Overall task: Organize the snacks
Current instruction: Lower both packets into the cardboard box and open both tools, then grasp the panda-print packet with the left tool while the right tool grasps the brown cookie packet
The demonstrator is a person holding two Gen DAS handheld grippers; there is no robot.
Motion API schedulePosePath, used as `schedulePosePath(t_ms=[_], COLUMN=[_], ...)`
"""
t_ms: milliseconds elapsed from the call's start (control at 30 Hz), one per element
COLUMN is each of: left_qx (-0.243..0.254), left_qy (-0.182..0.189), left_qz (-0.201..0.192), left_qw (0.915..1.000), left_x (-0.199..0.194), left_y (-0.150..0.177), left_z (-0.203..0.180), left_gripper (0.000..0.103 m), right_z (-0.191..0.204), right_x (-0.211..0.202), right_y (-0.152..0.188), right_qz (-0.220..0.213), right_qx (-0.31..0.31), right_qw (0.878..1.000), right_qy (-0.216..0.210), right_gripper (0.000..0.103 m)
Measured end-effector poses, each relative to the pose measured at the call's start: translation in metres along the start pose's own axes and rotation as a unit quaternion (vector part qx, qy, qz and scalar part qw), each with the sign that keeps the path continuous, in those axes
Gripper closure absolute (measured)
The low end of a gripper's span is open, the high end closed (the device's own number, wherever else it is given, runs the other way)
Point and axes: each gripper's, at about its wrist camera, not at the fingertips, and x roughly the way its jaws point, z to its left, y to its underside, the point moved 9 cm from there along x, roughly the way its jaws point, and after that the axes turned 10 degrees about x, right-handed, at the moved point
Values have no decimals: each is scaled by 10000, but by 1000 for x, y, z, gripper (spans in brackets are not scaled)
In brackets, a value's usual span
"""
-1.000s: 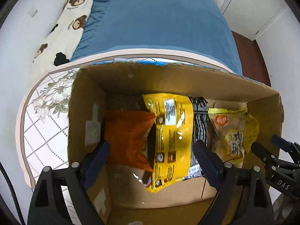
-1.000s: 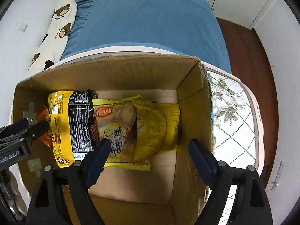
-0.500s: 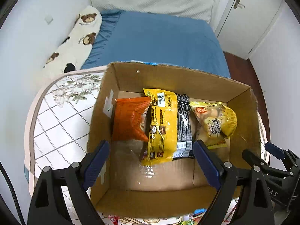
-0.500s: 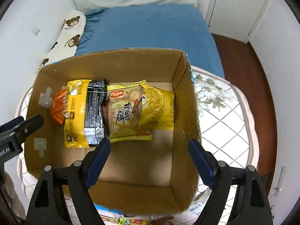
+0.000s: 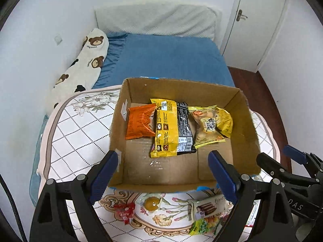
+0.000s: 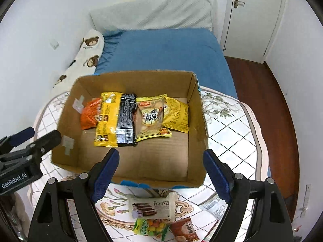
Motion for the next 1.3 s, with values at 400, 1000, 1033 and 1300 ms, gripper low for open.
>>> schedulePosePath(t_ms=[400,1000,1033,1300], left_qx=[1374,5156,5068,1695], left_qy=[159,310,228,-179], left_qz=[791,2551,2520,2817], left_qw=[9872,8174,8241,9442], left_x=[0,111,114,154], left_y=[138,382,377,290], left_z=[-34,-109,-110,-38], left_gripper=[12,14,17,18], right_z=[-22,-105,-106,-130], right_x=[-7,71,73,83], right_y=[114,288,288,273], right_qz=[991,2391,2377,2114], right_qx=[396,895,942,1112], right_qw=[9935,9662,9660,9694], right_qy=[-396,360,373,574], right_gripper=[16,16,16,16])
